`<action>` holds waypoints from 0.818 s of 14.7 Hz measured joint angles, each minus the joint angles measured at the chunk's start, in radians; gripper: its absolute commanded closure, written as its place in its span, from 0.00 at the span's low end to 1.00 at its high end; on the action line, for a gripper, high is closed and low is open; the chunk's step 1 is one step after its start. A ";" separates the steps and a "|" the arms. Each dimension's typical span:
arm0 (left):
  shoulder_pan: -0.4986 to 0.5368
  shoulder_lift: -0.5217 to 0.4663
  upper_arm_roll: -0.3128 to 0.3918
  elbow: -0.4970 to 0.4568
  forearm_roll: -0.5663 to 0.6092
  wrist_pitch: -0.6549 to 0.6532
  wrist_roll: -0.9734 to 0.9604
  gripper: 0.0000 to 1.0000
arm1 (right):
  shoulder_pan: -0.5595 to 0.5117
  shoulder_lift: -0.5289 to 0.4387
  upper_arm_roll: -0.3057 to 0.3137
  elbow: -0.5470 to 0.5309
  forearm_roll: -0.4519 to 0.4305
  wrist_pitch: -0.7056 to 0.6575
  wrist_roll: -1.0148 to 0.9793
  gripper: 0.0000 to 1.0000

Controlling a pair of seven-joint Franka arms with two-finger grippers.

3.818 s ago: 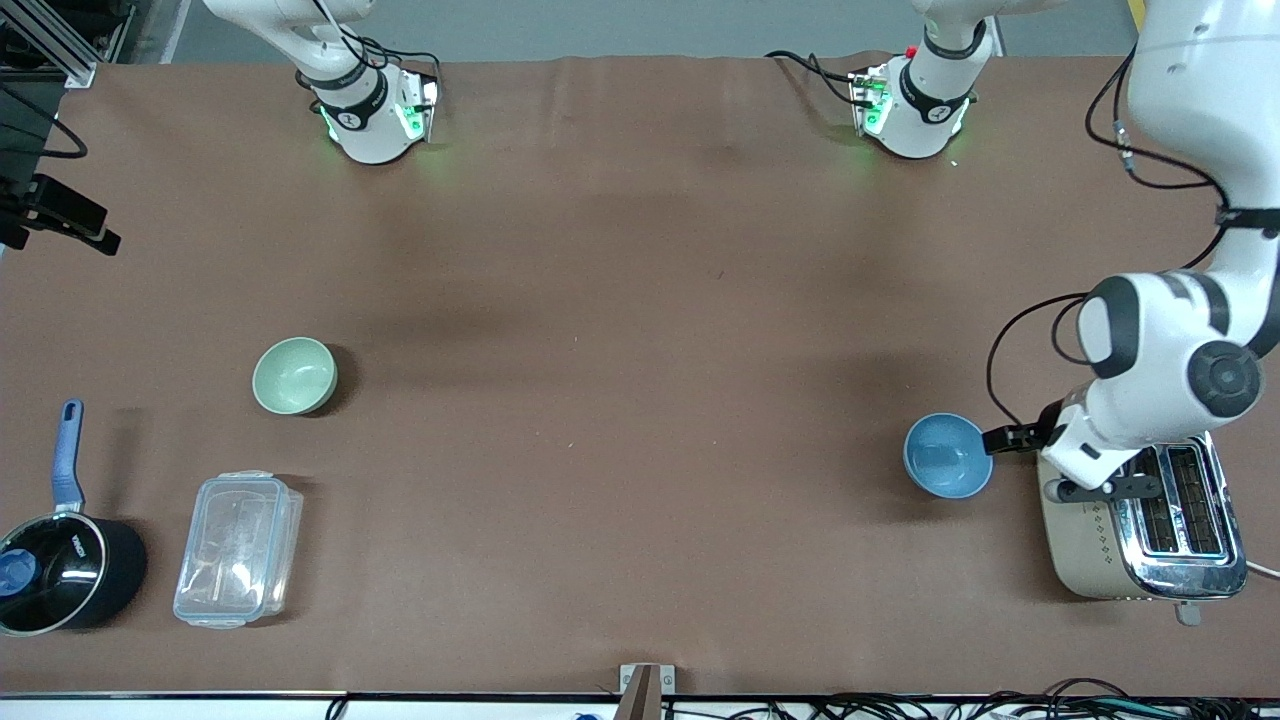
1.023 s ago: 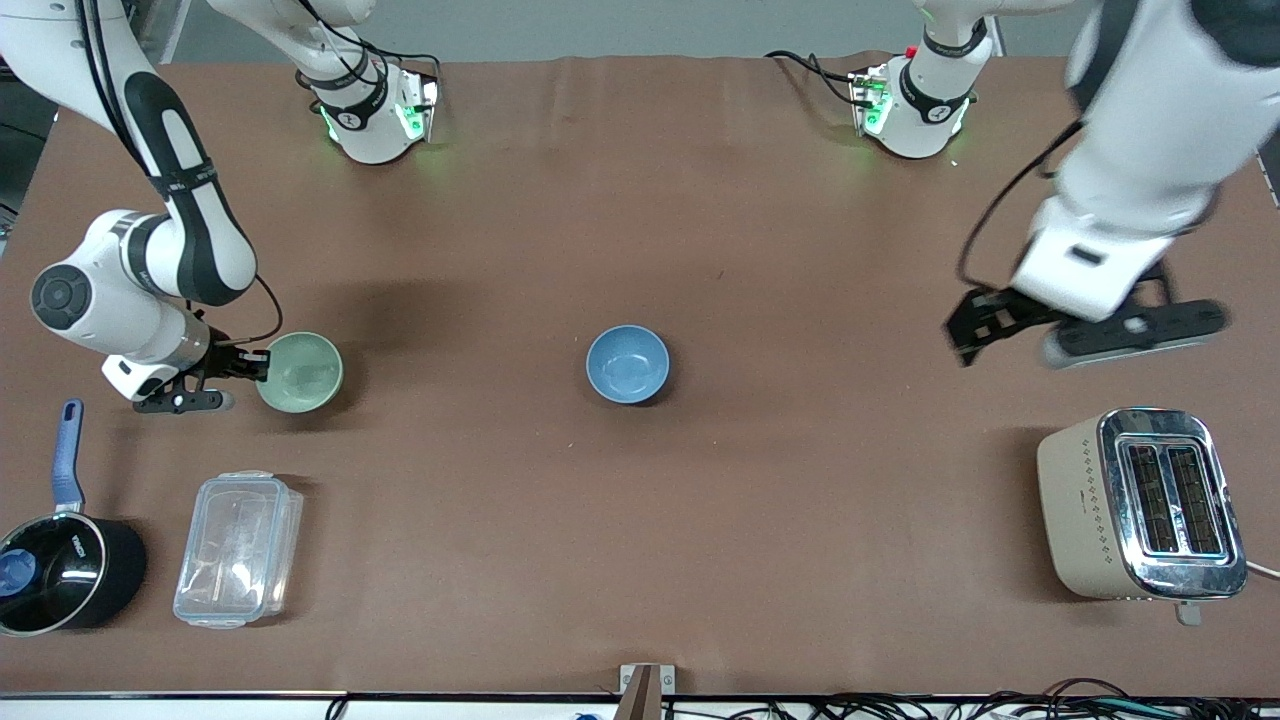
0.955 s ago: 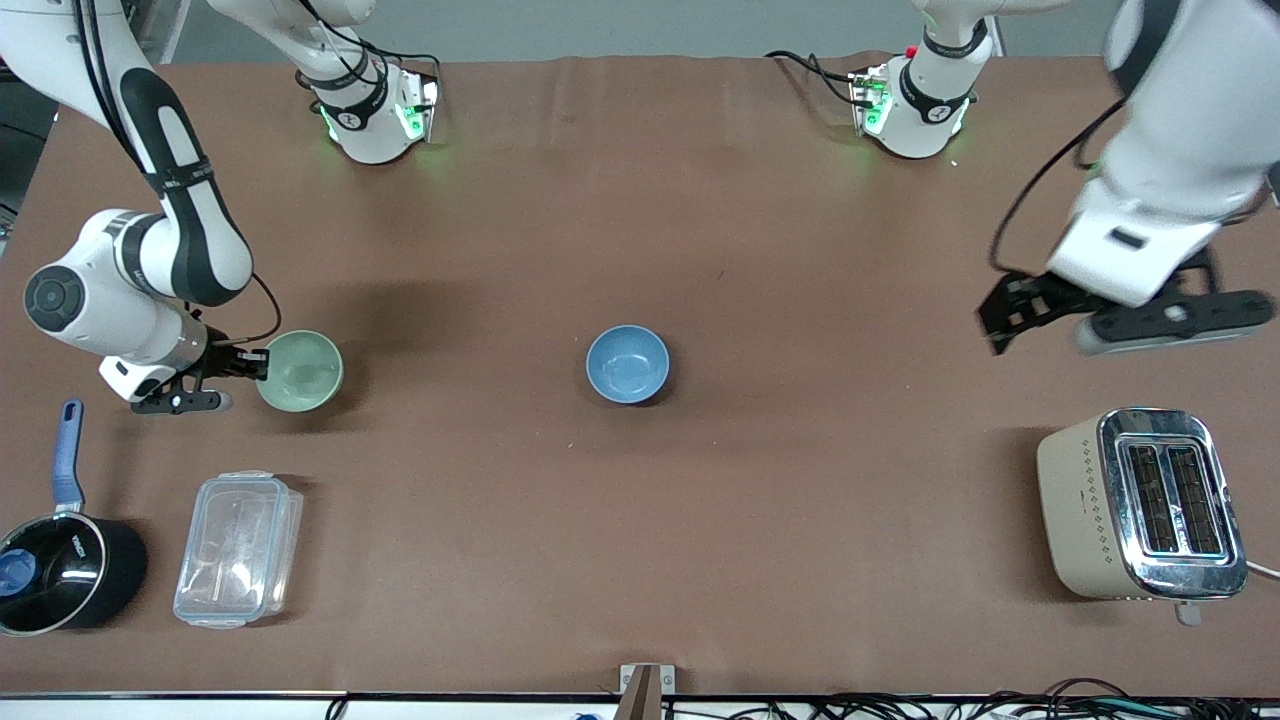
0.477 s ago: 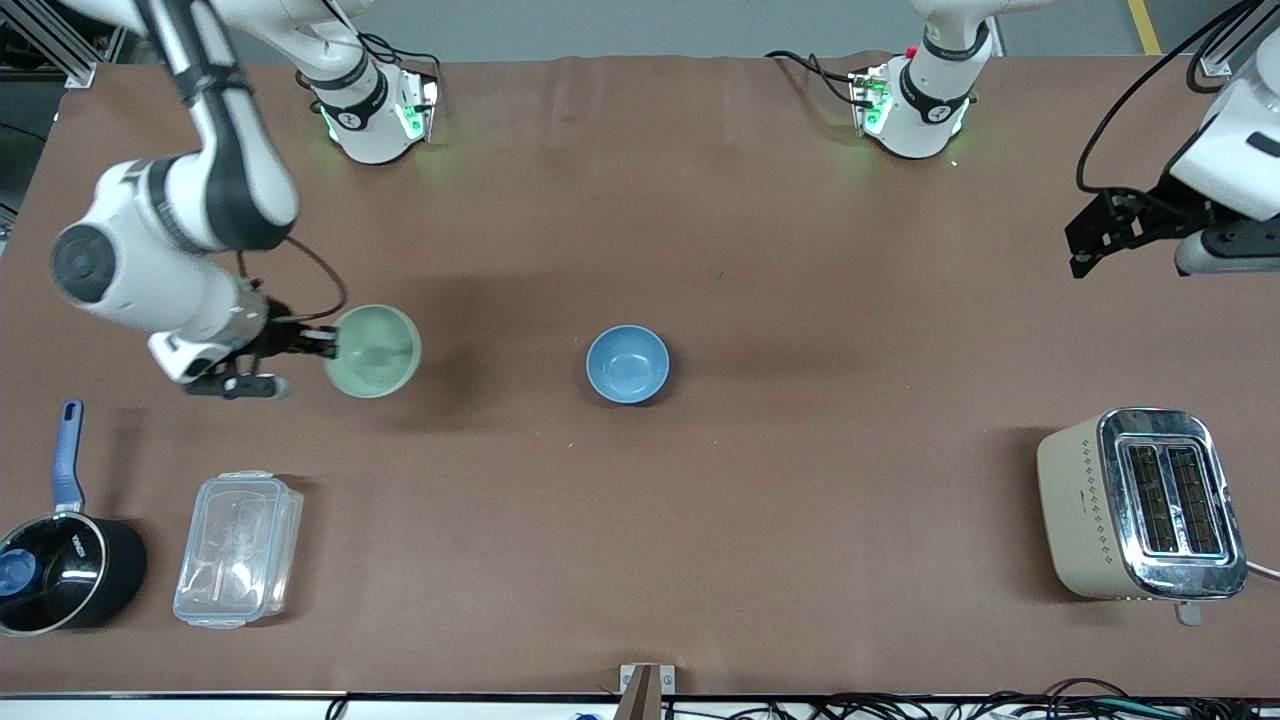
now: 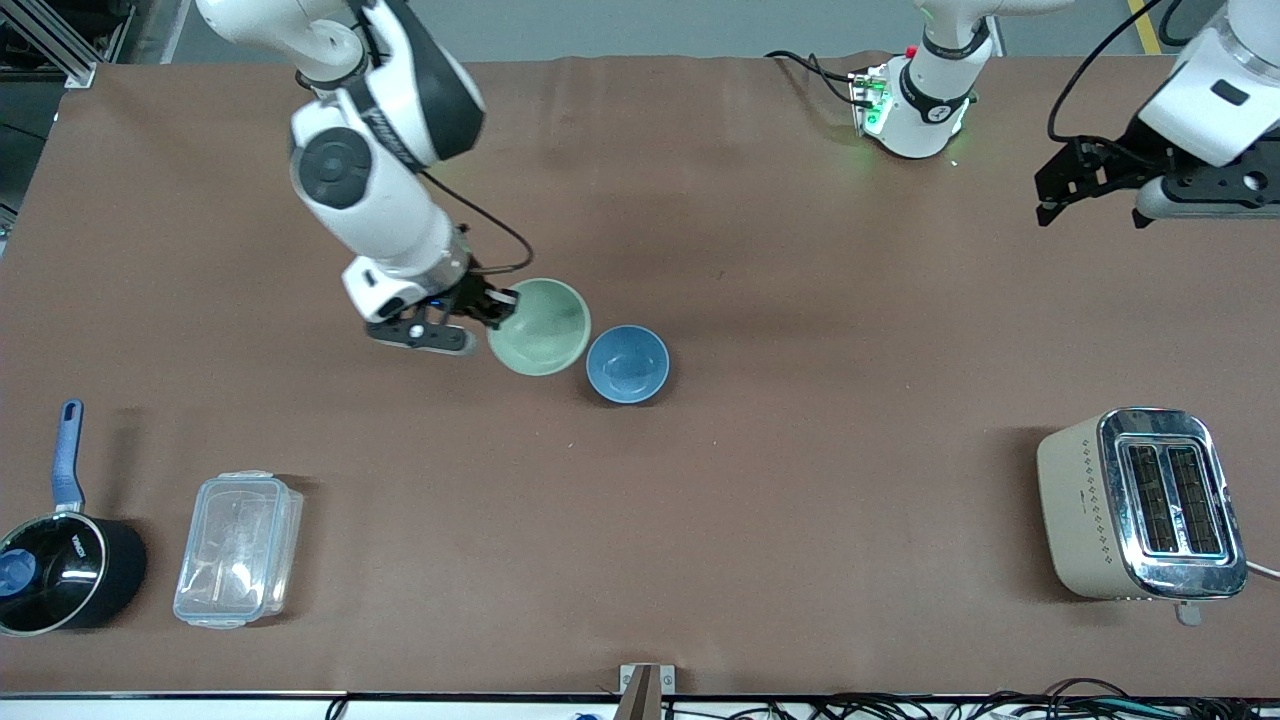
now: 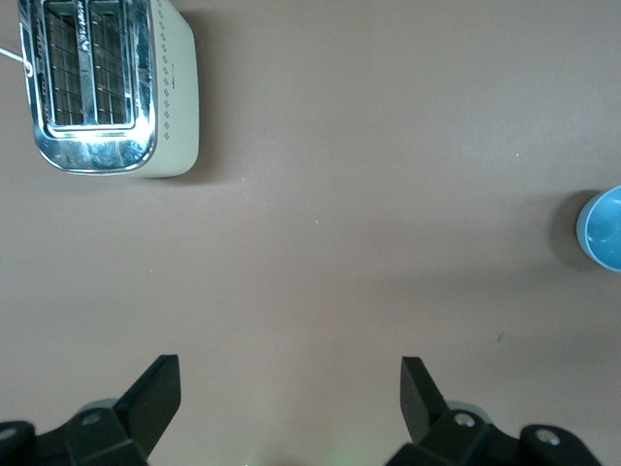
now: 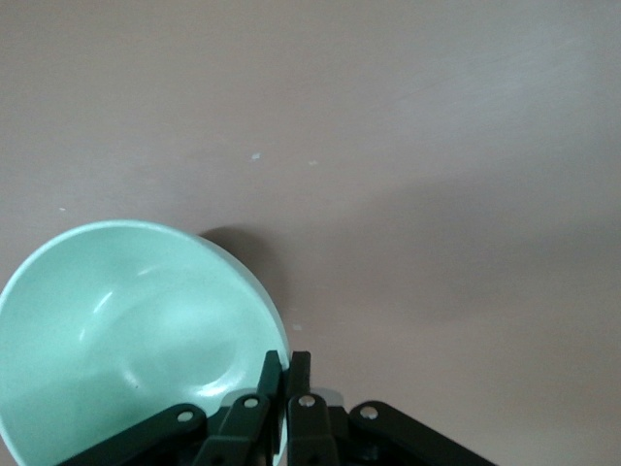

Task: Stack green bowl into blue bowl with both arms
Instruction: 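Carry the green bowl with the right gripper over the blue bowl, then lower the green bowl into the blue bowl with the right gripper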

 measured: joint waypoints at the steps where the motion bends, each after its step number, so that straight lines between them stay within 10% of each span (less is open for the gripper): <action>1: 0.000 -0.004 0.001 -0.005 0.000 0.000 0.000 0.00 | 0.037 0.046 0.000 0.011 -0.002 0.051 0.050 1.00; 12: 0.017 -0.005 0.009 -0.001 0.000 -0.017 0.049 0.00 | 0.159 0.254 -0.006 0.029 -0.034 0.247 0.197 1.00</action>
